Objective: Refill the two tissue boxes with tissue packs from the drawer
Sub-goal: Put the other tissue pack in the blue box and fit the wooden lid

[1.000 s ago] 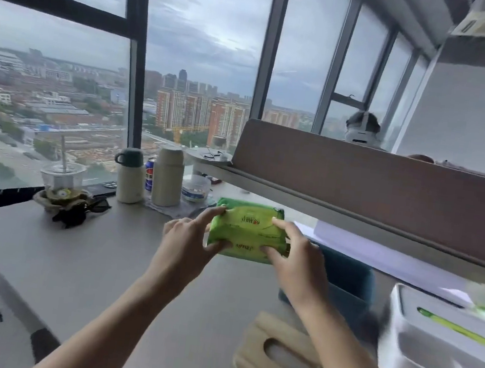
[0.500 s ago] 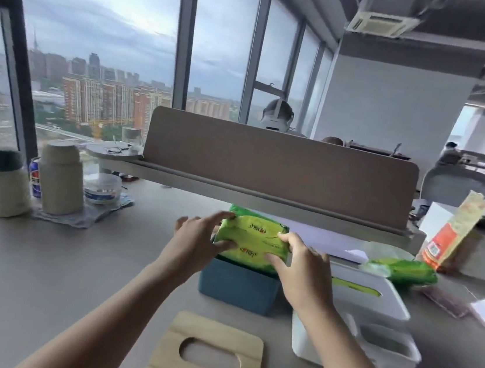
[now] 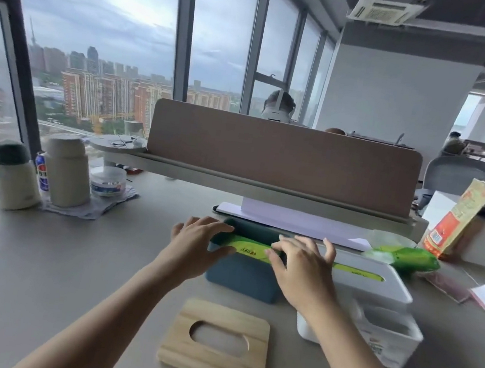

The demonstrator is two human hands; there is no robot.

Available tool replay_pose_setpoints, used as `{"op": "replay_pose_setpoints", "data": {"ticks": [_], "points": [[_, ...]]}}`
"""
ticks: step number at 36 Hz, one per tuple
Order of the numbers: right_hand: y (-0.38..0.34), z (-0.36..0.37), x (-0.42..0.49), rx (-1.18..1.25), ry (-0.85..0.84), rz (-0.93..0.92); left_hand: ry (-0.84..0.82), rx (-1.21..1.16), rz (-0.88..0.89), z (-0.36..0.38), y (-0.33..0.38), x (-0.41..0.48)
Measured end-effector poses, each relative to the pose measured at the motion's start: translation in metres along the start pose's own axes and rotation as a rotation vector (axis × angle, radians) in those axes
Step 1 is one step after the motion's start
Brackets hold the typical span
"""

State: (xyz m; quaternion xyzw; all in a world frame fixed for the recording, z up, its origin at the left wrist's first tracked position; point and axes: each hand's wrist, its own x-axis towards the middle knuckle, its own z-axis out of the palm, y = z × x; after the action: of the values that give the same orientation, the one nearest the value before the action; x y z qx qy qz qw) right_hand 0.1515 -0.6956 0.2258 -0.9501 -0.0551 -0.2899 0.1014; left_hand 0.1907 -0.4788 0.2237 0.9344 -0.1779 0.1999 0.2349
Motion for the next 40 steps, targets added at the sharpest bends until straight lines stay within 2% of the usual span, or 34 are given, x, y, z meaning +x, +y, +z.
{"op": "replay_pose_setpoints", "data": {"ticks": [4,6,11,15,17,20,23,26,33,40], "points": [[-0.009,-0.01,-0.013,0.045,0.002,-0.118,-0.032,-0.092,0.075,-0.014,0.0,-0.018],[-0.016,-0.013,-0.023,0.078,-0.052,-0.168,-0.094,-0.113,0.101,-0.019,-0.002,-0.028],[-0.029,-0.013,-0.048,0.196,-0.297,-0.199,-0.33,-0.166,0.056,-0.025,-0.007,-0.052],[-0.026,-0.013,-0.069,0.294,-0.524,-0.095,-0.625,-0.095,-0.038,-0.02,-0.015,-0.066],[-0.023,-0.012,-0.075,0.262,-0.619,-0.079,-0.766,-0.062,-0.086,-0.018,-0.017,-0.073],[-0.019,-0.01,-0.08,0.227,-0.758,-0.055,-0.866,0.017,-0.132,-0.02,-0.017,-0.084],[-0.016,-0.01,-0.085,0.219,-0.859,-0.009,-0.881,0.044,-0.129,-0.018,-0.02,-0.09],[-0.016,-0.01,-0.087,0.202,-0.876,-0.024,-0.862,0.037,-0.071,-0.017,-0.026,-0.091],[-0.022,-0.014,-0.089,0.165,-0.806,-0.074,-0.741,-0.021,-0.018,-0.015,-0.039,-0.095],[-0.027,-0.04,-0.075,0.154,-0.686,-0.112,-0.645,-0.114,0.041,-0.045,-0.03,-0.078]]}}
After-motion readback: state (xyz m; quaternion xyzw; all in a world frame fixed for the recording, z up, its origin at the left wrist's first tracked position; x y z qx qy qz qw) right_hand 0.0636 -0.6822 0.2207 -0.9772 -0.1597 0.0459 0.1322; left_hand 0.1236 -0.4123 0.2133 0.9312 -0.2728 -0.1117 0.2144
